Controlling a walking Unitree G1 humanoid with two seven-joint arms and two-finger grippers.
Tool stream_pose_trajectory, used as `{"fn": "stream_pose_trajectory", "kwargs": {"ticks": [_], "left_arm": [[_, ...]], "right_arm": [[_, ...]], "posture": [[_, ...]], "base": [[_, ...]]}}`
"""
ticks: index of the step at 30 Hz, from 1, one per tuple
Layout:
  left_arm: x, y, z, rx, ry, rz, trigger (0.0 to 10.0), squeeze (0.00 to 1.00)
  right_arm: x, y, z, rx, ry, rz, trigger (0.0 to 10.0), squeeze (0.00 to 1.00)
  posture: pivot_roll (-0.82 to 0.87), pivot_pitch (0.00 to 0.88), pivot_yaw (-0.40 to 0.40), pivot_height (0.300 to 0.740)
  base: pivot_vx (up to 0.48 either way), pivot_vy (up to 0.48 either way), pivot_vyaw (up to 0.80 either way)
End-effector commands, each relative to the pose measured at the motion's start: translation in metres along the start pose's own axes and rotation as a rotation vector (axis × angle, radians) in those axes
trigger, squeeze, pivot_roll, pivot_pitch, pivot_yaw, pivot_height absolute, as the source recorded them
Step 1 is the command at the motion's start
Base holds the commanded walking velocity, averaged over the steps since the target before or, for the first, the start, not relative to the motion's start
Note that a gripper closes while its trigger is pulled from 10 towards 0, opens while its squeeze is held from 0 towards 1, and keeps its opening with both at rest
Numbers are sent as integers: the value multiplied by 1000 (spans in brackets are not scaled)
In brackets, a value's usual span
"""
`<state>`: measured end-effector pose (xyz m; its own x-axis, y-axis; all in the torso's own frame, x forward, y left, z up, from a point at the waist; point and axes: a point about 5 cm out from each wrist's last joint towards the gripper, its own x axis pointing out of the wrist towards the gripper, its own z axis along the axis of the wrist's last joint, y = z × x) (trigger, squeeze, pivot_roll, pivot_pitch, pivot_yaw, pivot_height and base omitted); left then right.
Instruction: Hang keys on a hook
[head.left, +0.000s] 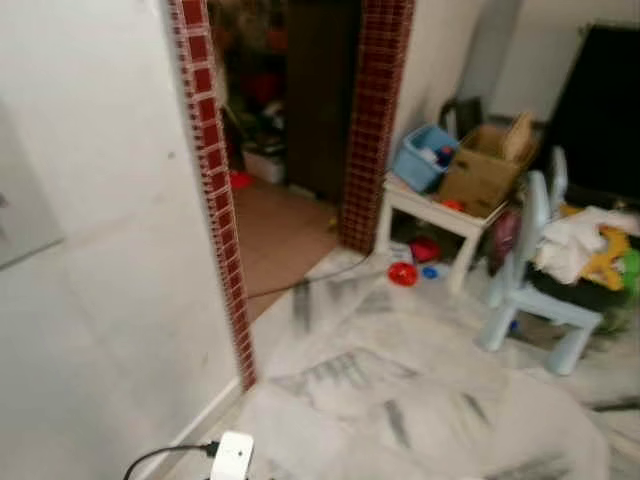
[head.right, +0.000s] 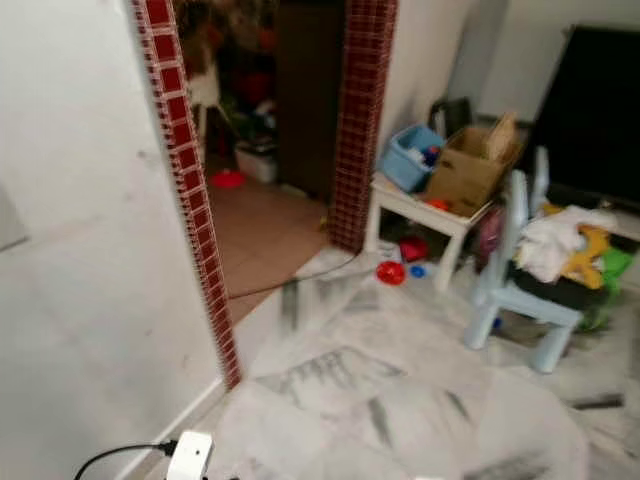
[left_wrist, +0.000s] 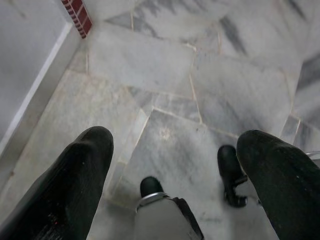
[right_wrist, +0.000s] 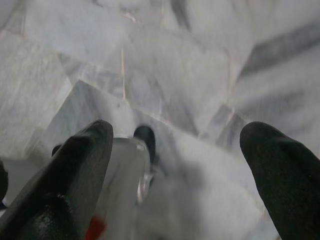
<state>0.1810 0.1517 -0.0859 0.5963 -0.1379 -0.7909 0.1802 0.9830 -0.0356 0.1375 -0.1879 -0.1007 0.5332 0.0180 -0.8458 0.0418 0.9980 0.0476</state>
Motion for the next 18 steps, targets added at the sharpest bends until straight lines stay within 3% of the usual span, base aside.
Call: {"fn": "stream_pose_trajectory", "kwargs": {"ticks": [1, 18], "left_arm": [[0, 3, 0, 3, 7, 14, 10000, 0], [0, 0, 0, 14, 20, 1, 10000, 0]], "right_arm": [[1, 3, 0, 13, -1, 1, 10000, 0], [0, 3, -2, 26, 5, -4, 10000, 0]], "posture": [[-3, 0, -1, 740], [-5, 0, 0, 740]], "base": [[0, 0, -706], [0, 0, -696]]}}
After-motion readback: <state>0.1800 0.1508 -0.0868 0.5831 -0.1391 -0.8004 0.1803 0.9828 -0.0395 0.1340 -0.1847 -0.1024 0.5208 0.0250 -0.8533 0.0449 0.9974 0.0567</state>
